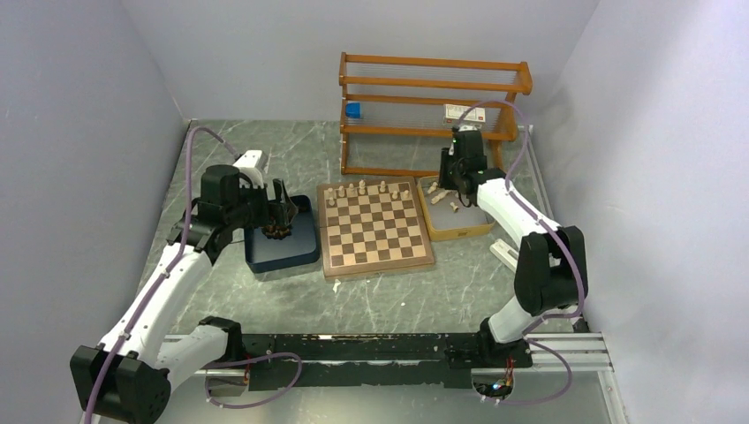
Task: Set up the chess pieces on the board
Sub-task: Pick up the chess piece from the storage box.
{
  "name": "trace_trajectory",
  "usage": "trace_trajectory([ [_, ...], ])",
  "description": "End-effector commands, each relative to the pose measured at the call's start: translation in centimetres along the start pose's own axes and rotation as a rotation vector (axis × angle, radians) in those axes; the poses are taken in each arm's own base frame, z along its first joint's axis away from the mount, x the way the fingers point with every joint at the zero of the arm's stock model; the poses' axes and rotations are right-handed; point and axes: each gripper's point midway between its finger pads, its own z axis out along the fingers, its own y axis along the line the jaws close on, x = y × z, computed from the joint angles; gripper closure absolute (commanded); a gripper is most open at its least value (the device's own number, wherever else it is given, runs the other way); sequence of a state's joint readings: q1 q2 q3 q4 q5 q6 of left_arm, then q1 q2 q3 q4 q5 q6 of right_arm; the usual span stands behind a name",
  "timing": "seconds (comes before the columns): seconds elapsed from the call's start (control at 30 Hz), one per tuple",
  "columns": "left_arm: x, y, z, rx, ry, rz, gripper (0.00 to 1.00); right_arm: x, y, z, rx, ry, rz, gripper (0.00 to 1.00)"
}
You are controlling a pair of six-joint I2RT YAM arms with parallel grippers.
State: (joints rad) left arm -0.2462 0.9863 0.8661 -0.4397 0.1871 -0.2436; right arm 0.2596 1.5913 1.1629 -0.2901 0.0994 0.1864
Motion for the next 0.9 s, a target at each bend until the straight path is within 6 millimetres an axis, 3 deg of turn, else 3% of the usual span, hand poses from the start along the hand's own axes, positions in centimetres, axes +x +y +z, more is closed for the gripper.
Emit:
trace_trajectory([
  [0.0,-0.4,-0.2,-0.1,0.005,-0.020,0.043,0.12,0.0,-3.5,1.7,0.084,-0.023,0.127,0.71],
  [0.1,-0.5,-0.1,-0.2,0.002,-0.026,0.042,0.12,0.7,-6.1,3.4,0.153,-0.014,0.190,0.75],
  [0.4,-0.7,-0.2,-0.7,0.001,-0.043,0.044,0.13,2.1,-9.6,7.0,0.273,-0.005,0.274,0.74],
  [0.53,-0.9,-0.2,-0.8,-0.002,-0.050,0.044,0.14,3.1,-9.8,8.1,0.262,0.027,0.292,0.69],
  [0.87,-0.8,-0.2,-0.6,-0.002,-0.043,0.041,0.15,5.1,-9.7,9.1,0.256,0.076,0.285,0.68],
])
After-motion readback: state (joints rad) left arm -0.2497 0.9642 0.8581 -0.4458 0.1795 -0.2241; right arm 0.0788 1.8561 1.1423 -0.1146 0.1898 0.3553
